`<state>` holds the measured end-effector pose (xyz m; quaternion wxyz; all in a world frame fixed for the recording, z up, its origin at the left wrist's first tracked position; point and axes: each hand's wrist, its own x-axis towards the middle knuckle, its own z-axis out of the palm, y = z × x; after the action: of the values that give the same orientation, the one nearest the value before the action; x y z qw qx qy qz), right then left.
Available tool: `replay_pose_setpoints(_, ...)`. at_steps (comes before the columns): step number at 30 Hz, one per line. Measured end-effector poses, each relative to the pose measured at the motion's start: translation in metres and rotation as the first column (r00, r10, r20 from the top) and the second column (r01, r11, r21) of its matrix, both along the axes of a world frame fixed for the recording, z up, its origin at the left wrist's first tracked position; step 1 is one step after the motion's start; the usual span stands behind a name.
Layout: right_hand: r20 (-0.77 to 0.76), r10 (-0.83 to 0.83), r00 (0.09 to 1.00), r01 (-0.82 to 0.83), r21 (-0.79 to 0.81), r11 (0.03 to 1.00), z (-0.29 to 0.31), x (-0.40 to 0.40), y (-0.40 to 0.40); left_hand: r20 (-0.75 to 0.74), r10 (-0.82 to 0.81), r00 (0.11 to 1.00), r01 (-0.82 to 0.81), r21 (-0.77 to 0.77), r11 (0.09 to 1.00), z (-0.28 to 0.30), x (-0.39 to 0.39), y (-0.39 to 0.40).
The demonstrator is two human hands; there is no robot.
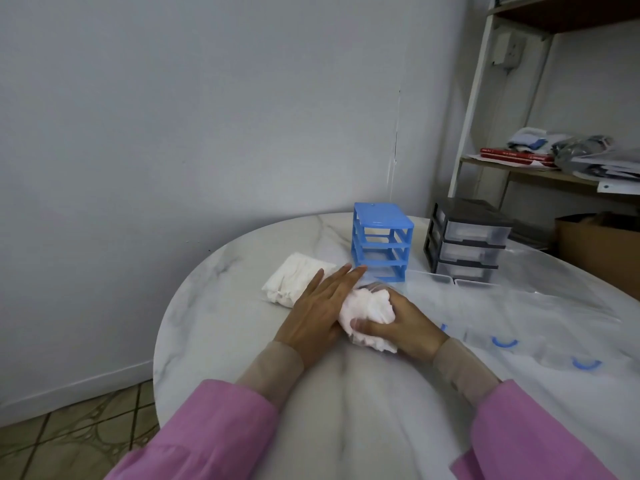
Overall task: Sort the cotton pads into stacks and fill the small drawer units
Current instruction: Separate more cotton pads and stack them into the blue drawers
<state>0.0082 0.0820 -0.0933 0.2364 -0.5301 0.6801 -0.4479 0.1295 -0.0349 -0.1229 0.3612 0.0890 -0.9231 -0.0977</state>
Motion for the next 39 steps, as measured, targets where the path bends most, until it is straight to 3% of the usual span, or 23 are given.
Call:
replay_pose_setpoints(6,-0.01,-0.123,0.992,0.123,-0.018,0.992,0.004,-0.007,0.0,0.017,0.025,1.0,-0.024,-0.05,0.998,0.0,-0.002,0.0)
replay_pose_setpoints(20,0.017,-0.184,0.983,0.184,-0.007,0.983,0.008,-0.018,0.029,0.107,0.265,0.958,-0.254,-0.111,0.961,0.008,0.006,0.007)
replay_pose_setpoints(26,-0.001,-0.132,0.991,0.132,-0.004,0.991,0.008,-0.021,0.05,0.22,0.201,0.955,-0.167,-0.163,0.972,0.012,0.005,0.024)
replay_pose_setpoints(32,0.055,-0.076,0.996,0.073,0.052,0.996,0.002,-0.036,0.068,0.304,0.371,0.877,-0.333,-0.171,0.927,0.018,0.002,0.017)
replay_pose_setpoints(35,0.101,-0.08,0.992,0.077,0.028,0.997,-0.001,-0.043,0.072,0.28,0.386,0.879,-0.347,-0.181,0.92,0.023,0.001,0.023)
replay_pose_setpoints(39,0.148,-0.086,0.985,0.094,-0.052,0.994,0.0,-0.048,0.073,0.142,0.274,0.951,-0.259,-0.111,0.959,0.023,-0.005,0.027)
